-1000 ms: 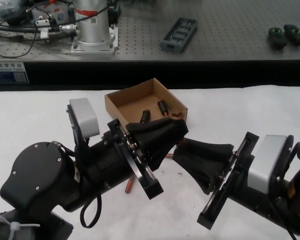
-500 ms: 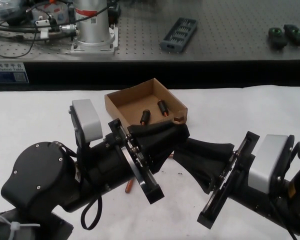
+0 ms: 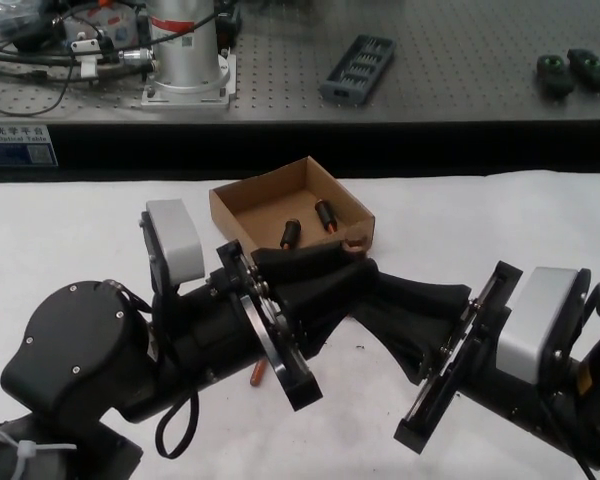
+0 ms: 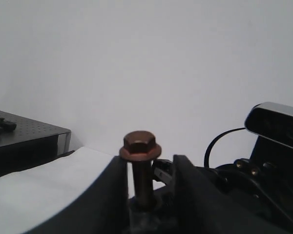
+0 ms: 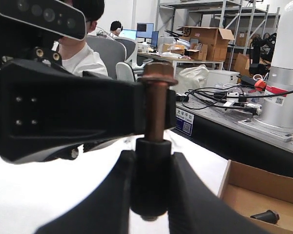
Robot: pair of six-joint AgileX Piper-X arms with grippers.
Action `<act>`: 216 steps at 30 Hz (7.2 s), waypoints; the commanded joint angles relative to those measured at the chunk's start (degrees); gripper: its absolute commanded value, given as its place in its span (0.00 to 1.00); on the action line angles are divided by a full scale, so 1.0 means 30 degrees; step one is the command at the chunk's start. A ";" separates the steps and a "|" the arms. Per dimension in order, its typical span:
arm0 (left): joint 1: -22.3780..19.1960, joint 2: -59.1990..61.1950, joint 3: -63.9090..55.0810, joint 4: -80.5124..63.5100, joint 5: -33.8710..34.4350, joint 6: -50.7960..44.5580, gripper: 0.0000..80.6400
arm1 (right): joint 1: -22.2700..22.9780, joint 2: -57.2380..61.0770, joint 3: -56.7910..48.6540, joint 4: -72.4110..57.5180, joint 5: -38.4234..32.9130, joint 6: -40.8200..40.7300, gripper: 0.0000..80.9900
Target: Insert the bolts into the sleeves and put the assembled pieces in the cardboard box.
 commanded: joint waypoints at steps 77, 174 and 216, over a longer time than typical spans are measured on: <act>0.0689 -1.8669 0.4911 2.3115 -0.9206 0.2495 0.16 | -0.2374 0.0634 -1.7435 2.8080 0.2812 0.0810 0.07; 0.0689 -1.8908 0.5958 2.3218 -1.0797 0.3074 0.19 | -0.2439 0.8068 -2.8043 3.4938 -0.0951 0.1204 0.50; 0.0728 -1.6342 0.4436 2.1481 -1.1767 0.4144 0.40 | 0.0144 -1.7698 -0.0455 2.4875 0.1470 0.6000 0.07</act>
